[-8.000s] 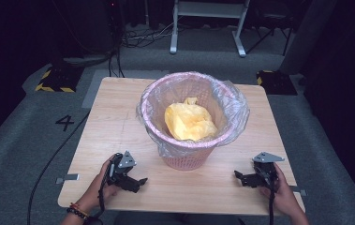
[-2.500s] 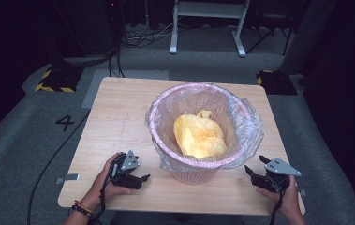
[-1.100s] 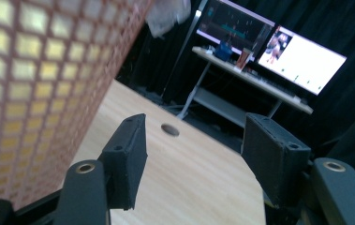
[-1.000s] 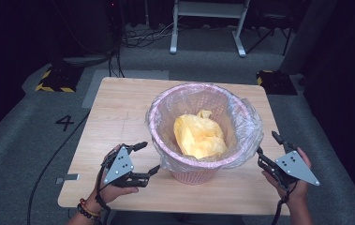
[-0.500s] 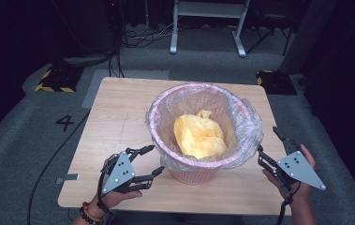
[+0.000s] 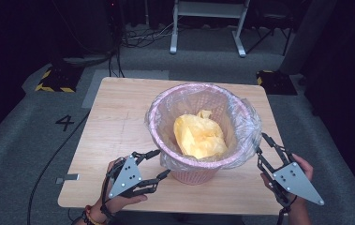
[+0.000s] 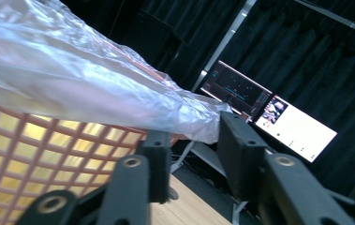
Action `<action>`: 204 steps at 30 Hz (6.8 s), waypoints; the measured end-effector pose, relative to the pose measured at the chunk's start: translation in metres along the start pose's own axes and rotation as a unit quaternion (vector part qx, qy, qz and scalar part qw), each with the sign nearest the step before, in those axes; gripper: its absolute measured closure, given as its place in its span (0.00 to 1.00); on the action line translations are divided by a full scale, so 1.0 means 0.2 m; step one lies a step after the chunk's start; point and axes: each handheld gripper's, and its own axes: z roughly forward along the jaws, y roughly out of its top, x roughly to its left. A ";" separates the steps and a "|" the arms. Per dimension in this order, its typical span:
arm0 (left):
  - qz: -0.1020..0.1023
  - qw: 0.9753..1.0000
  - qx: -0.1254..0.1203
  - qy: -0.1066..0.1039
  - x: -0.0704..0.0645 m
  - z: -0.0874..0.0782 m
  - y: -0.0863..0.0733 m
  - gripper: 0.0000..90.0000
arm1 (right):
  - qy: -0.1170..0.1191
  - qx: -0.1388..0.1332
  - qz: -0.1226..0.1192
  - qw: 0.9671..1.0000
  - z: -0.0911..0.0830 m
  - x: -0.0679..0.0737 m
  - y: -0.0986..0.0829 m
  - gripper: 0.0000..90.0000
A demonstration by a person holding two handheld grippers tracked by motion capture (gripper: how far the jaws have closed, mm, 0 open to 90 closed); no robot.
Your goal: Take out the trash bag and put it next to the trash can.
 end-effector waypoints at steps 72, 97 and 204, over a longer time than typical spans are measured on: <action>0.056 0.994 0.091 -0.013 -0.14 0.13 -0.06 0.99 | 0.072 -0.021 0.087 0.993 -0.10 0.15 0.26 0.58; 0.054 0.994 0.086 -0.036 -0.15 0.18 -0.06 0.99 | 0.111 -0.031 0.211 0.971 -0.19 0.29 0.12 0.92; 0.156 0.987 -0.040 0.019 -0.32 0.11 0.10 1.00 | 0.186 -0.028 0.197 0.962 -0.11 0.35 0.09 0.67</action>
